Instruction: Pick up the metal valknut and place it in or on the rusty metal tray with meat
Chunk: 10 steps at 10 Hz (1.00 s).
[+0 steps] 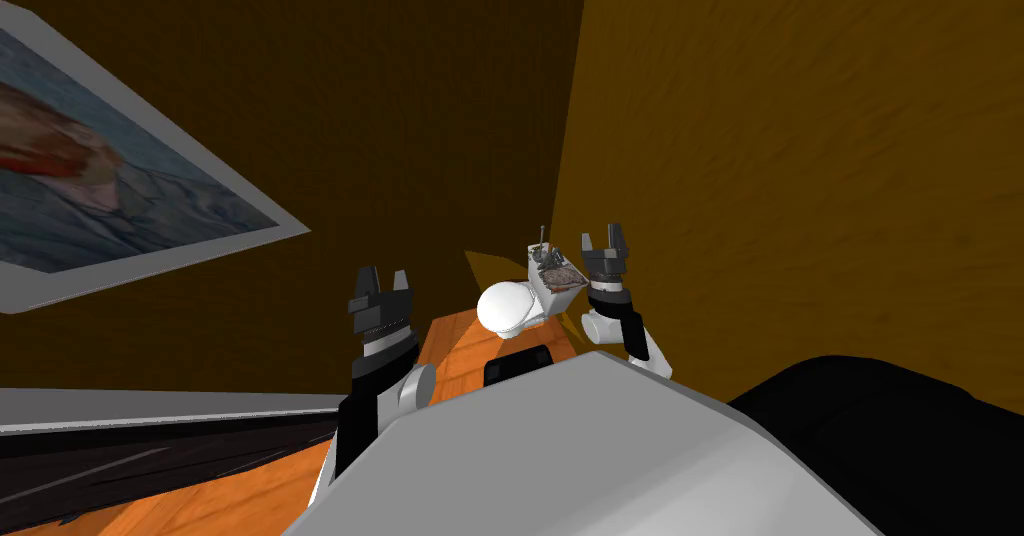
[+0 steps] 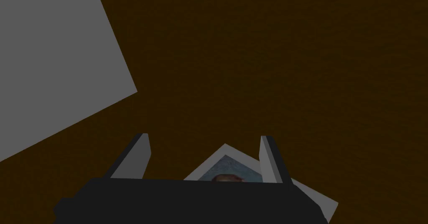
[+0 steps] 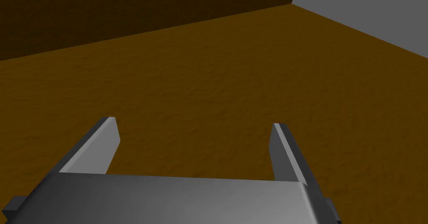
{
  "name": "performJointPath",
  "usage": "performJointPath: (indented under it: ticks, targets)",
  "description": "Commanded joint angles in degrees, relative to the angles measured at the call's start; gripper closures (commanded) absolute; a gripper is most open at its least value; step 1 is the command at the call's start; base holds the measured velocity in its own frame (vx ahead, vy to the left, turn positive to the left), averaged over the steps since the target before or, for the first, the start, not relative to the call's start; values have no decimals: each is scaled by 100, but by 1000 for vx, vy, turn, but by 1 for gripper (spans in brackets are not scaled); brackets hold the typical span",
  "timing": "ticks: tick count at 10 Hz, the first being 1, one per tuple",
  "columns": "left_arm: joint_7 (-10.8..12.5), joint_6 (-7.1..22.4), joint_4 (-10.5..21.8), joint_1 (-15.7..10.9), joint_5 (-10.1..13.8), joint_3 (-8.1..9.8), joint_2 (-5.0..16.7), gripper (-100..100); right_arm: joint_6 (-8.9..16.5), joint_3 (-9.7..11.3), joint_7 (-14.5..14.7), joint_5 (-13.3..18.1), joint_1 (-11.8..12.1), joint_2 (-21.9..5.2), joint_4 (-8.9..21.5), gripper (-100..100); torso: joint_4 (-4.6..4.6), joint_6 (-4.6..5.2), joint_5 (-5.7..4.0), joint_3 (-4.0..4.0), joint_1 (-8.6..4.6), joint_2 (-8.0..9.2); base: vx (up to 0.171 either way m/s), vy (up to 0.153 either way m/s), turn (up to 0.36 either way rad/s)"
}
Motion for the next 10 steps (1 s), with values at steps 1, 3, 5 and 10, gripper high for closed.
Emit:
performJointPath:
  ticks: [1, 3, 5, 10]
  targets:
    - [0, 0, 0, 0, 0, 0, 0, 0, 87, -48, 28, 41, -172, -259, 86, -100, 0, 0, 0, 0, 0, 0, 22, 17, -110]
    - [0, 0, 0, 1, 0, 0, 0, 0, 221, -114, 72, 102, -422, -548, 232, -100, -3, 0, 2, -9, 13, -17, 60, 58, -126]
    - [0, 0, 0, 1, 0, 0, -1, 0, 411, -201, 134, 184, -758, -896, 454, -100, -6, 0, 6, -15, 28, -25, 57, 86, -144]
    - [0, 0, 0, 1, 0, 0, -1, 0, 936, -407, 311, 399, -1521, -1666, 1063, -100, -6, 0, 7, -15, 29, -25, 68, 94, -140]
